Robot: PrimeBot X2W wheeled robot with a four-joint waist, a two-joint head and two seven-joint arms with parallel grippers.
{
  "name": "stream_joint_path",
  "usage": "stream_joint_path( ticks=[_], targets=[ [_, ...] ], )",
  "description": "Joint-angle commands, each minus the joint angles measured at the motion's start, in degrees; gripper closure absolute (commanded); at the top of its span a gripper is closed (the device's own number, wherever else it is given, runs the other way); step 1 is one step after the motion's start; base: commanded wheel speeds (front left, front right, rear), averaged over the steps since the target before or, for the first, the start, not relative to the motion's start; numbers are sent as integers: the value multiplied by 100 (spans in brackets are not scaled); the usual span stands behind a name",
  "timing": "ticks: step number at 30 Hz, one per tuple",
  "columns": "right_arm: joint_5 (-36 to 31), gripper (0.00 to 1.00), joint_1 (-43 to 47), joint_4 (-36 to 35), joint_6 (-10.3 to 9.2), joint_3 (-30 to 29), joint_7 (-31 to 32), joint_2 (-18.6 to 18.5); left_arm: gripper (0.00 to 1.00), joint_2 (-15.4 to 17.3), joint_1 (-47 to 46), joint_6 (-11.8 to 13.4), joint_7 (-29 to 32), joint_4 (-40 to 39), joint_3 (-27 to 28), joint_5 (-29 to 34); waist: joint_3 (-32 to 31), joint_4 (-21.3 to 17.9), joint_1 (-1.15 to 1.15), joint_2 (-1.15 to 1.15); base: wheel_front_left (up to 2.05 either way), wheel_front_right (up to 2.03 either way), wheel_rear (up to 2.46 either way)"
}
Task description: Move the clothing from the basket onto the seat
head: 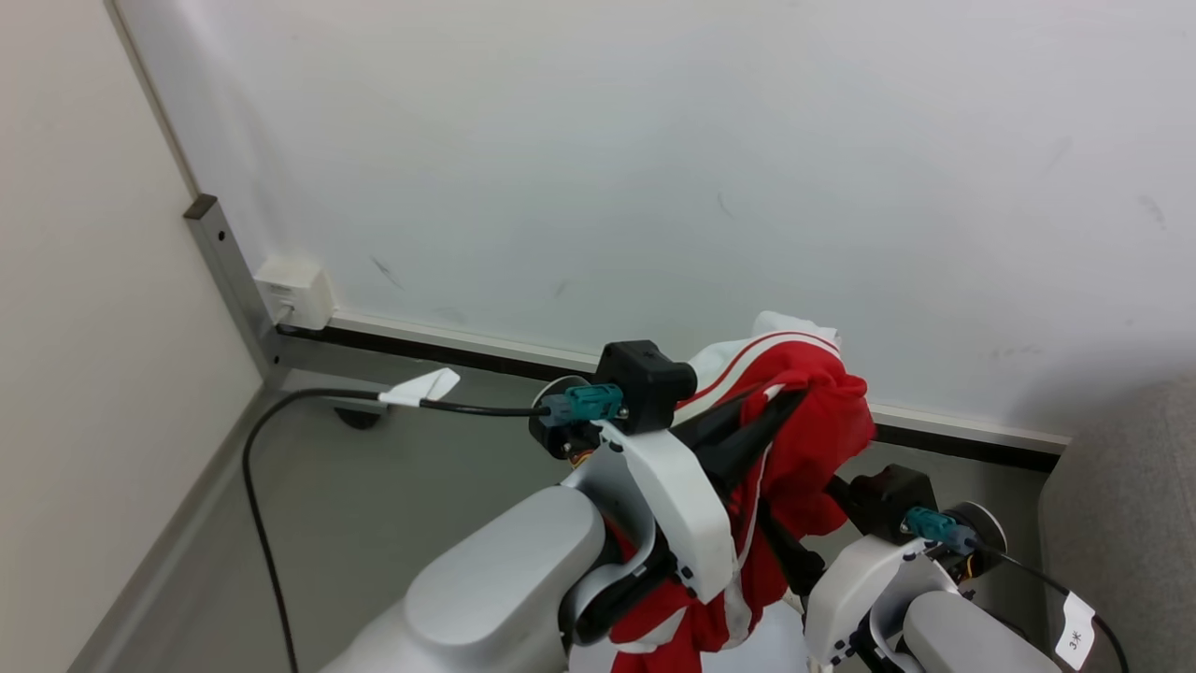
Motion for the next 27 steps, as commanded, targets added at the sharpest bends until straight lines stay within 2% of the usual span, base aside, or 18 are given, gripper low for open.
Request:
stream_joint_path(
  ticks=[1, 2, 3, 4, 12, 27],
  targets=[
    [-19, 0, -73, -4, -12, 13, 4, -25, 100, -16, -57, -15, -17, 1, 7, -16, 2, 8, 0, 0, 0, 0, 0],
    [-16, 24, -100, -25, -12, 2, 4, -32, 100, -9, -56, -16, -28, 11, 13, -25, 4, 13, 0, 0, 0, 0, 0],
    [-23, 69, -111, -46, -12, -5, 4, -43, 100, 1, -59, -16, -37, 21, 19, -27, 6, 15, 0, 0, 0, 0, 0],
    [-29, 100, -109, -64, -12, -12, 4, -47, 100, 10, -63, -11, -46, 35, 27, -35, 9, 14, 0, 0, 0, 0, 0],
    [-40, 100, 70, -402, -12, -166, 4, -107, 100, 160, -69, 85, -159, 216, 158, -77, 39, -127, 0, 0, 0, 0, 0],
    [-413, 100, 668, -1859, -12, -1109, 3, -320, 100, 431, 244, 157, -449, 933, 302, -209, 146, -795, 0, 0, 0, 0, 0]
  ],
)
